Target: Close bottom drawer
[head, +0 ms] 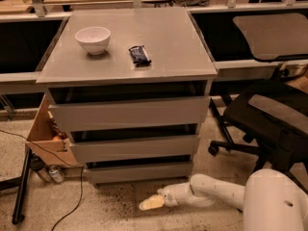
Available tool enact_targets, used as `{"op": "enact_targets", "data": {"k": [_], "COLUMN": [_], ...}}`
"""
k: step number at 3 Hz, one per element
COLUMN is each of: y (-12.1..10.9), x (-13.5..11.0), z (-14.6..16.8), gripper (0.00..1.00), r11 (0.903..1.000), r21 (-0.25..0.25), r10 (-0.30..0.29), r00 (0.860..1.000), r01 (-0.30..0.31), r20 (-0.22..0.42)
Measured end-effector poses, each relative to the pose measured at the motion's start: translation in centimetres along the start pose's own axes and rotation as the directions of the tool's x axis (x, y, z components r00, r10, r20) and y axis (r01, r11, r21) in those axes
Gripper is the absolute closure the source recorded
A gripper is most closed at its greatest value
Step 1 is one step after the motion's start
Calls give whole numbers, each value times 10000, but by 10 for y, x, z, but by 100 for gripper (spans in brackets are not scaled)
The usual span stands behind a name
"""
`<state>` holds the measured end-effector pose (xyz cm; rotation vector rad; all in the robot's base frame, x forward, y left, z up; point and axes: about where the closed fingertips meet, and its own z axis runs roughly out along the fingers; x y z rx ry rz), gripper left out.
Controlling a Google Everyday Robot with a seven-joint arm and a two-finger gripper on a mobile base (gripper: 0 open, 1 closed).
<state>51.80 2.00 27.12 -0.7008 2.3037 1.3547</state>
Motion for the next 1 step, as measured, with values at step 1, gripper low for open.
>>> {"op": "enact_targets", "data": {"k": [1], "y": [3], "x": [3], "z": [0], "gripper": [0], "r11": [10000], "r21": [-44], "r10": [16], "r00": [10000], "r01": [-16], "r20": [-44]}}
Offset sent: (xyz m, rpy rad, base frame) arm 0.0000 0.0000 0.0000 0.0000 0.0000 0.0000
